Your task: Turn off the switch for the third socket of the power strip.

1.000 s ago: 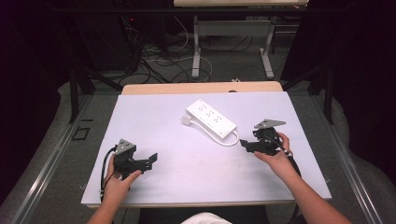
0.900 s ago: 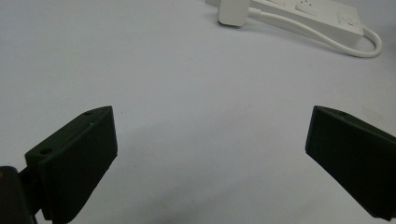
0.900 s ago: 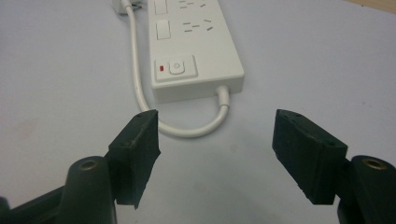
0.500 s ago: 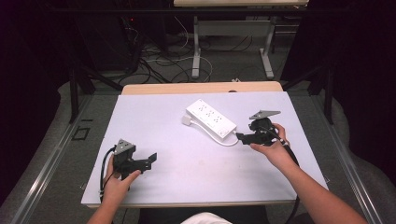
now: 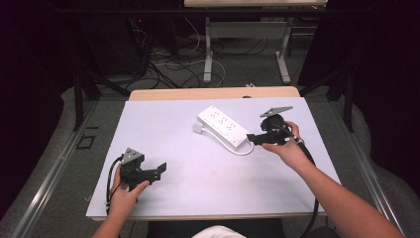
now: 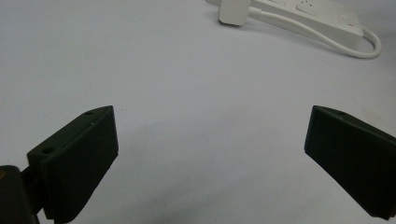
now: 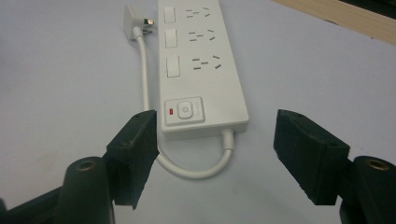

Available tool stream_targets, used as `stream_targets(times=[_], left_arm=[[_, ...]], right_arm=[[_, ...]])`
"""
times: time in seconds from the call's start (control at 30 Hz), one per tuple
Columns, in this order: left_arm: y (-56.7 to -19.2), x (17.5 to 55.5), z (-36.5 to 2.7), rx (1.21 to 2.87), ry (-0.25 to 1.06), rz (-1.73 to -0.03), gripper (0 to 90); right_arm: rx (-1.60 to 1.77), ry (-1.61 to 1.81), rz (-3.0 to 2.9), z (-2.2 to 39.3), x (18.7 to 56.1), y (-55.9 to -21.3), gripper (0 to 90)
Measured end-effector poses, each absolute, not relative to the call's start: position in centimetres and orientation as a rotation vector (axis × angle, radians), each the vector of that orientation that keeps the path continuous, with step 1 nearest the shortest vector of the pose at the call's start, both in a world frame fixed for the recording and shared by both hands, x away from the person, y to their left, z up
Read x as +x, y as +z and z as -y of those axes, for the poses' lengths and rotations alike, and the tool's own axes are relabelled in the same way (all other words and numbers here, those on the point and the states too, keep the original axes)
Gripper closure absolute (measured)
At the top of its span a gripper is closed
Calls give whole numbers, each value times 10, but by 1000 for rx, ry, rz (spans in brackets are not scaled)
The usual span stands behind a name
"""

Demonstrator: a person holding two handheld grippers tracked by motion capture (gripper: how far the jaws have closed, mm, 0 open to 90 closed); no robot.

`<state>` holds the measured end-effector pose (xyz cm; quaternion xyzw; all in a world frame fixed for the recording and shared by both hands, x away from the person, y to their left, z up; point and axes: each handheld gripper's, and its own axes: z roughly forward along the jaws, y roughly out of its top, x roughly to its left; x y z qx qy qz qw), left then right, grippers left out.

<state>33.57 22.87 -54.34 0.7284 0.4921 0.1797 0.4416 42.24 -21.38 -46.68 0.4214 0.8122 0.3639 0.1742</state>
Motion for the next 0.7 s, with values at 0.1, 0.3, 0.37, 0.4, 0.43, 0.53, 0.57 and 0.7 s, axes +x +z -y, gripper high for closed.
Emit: stream_targets(times=[0.1, 0.3, 0.37, 0.4, 0.43, 0.53, 0.57, 0.7], left_arm=[[-543, 336, -229, 1808, 446, -1221, 27], [-543, 336, -229, 1813, 438, -1218, 27], [-543, 336, -230, 1815, 437, -1219, 27], [-543, 336, -230, 1816, 436, -1220, 27], [-543, 336, -230, 1815, 436, -1220, 27], [-543, 336, -230, 1815, 437, -1220, 27], [-543, 336, -230, 1815, 437, -1218, 27], [-543, 336, -230, 1816, 436, -1219, 27]], right_arm=[[1199, 1036, -2300, 210, 426, -462, 297], [1200, 1044, -2280, 207, 435, -453, 276], [1206, 1052, -2271, 206, 438, -450, 265], [1208, 1053, -2272, 205, 440, -449, 263], [1210, 1060, -2267, 204, 441, -447, 254], [1202, 1062, -2265, 203, 446, -443, 238], [1205, 1059, -2265, 202, 447, -442, 237], [1189, 1051, -2266, 199, 453, -439, 233]])
